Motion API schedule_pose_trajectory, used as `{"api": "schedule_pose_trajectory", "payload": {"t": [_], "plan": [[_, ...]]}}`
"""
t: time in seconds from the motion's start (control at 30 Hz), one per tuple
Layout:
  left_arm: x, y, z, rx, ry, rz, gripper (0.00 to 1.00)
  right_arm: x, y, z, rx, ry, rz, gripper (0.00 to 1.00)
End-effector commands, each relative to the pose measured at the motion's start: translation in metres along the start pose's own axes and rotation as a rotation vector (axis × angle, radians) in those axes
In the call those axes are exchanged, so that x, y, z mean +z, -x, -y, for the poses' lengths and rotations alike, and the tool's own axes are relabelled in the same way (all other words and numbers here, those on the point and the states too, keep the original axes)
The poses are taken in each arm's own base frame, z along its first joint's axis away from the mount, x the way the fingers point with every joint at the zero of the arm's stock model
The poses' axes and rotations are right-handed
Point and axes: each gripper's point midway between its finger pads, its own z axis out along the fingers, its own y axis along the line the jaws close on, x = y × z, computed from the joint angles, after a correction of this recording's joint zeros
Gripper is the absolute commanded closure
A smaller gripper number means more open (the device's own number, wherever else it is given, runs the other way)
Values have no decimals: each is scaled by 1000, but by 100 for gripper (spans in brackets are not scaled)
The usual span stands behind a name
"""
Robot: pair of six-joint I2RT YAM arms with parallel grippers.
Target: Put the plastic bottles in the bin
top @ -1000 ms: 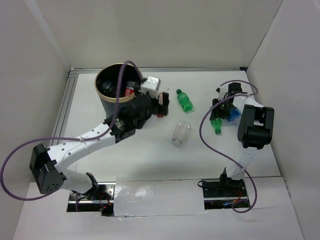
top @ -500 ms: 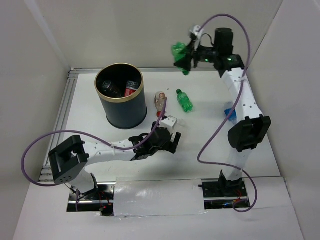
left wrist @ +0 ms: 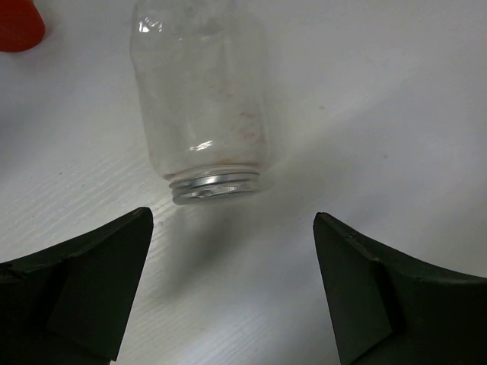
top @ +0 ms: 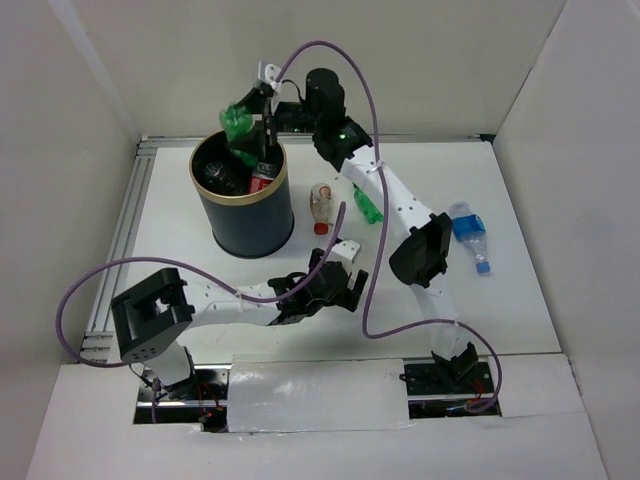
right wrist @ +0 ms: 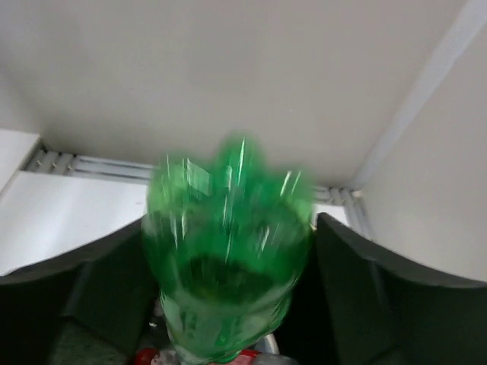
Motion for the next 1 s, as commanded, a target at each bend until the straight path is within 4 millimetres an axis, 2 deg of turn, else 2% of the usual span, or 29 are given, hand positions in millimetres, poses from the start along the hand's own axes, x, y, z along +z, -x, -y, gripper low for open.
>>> {"api": "schedule_pose_trajectory", "payload": {"t": [0.0,0.03,0.07,0.1,0.17,0.2,0.3,0.33,0.37,0.4,0.43,0.47,0.5,0.53,0.57,0.6,0.63,0.67,0.7,0.73,0.77,0.83,0.87,0.9,0.93,0.97], "plan": [[11,20,2,-10,47,64,1,4,21,14,8,-94,56,4],[13,20,2,-6,59,60,1,-1,20,19,17,-106,53,0],[19,17,-2,12,90,58,1,-6,23,23,39,-118,59,0],[22,12,-6,26,114,39,1,-15,36,33,39,-165,71,0],[30,16,-8,28,139,36,1,-46,51,55,88,-252,74,0],[39,13,-13,22,166,22,1,-76,67,70,105,-305,76,0],[50,9,-14,22,174,7,1,-126,65,86,135,-383,11,0],[58,11,-8,18,160,8,1,-158,38,99,184,-442,-52,0],[63,13,-7,12,152,5,1,-178,49,89,193,-460,-76,0],[67,12,-4,20,142,-1,1,-197,40,88,194,-480,-113,0],[71,9,-1,26,137,-16,1,-230,4,91,266,-535,-181,0],[81,8,2,31,141,-27,4,-250,10,80,282,-573,-212,0],[84,0,4,44,136,-61,11,-270,0,76,300,-610,-248,0],[89,-2,0,46,149,-73,17,-310,-31,75,383,-698,-304,0],[93,-4,2,37,143,-79,23,-331,-26,65,400,-751,-320,0],[92,-9,2,40,136,-91,30,-352,-34,60,432,-807,-344,0],[91,-2,5,25,123,-61,41,-376,-58,50,502,-855,-380,0],[82,2,4,26,103,-44,49,-416,-59,45,506,-931,-408,0],[82,-1,3,23,100,-36,65,-439,-68,39,542,-986,-427,0],[72,24,9,7,77,17,79,-461,-79,35,584,-1040,-447,0],[66,33,7,13,84,36,92,-500,-96,25,640,-1126,-475,0],[53,57,7,18,85,87,99,-533,-116,5,704,-1180,-527,0],[36,86,8,25,72,155,100,-560,-137,-12,774,-1246,-549,3],[25,109,12,22,57,200,100,-570,-141,-19,781,-1268,-553,7],[12,129,11,13,62,246,100,-579,-149,-27,776,-1264,-586,25],[-15,162,10,9,50,322,100,-585,-159,-38,805,-1273,-608,40]]}}
